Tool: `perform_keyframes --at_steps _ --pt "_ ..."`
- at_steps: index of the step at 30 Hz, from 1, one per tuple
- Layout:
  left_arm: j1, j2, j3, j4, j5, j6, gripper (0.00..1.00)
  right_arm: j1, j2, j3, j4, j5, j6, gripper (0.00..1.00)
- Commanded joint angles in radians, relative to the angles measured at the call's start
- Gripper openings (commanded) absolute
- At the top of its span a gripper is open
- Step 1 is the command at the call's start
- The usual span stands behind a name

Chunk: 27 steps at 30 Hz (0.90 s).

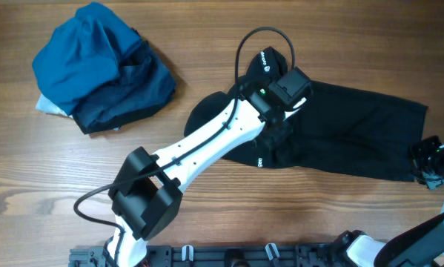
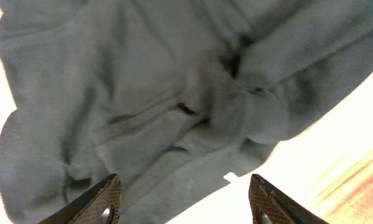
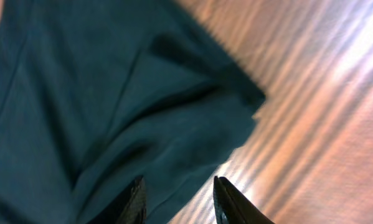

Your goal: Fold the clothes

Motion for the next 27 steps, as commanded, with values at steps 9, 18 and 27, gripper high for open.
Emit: perform_keyframes --at_steps 9,18,27 --pt "0.204 -0.007 -0.087 -0.008 0.168 -0.076 0.72 0.007 0.072 -0.095 0.016 0.023 0.035 0.63" --pt "0.208 -0.007 -0.121 0.021 0.24 -0.075 0.8 0.006 0.159 -0.096 0.074 0.09 0.09 0.51" --pt "0.208 -0.007 -0.121 0.021 0.24 -0.075 0.8 -0.005 0.2 -0.087 0.108 0.065 0.101 0.04"
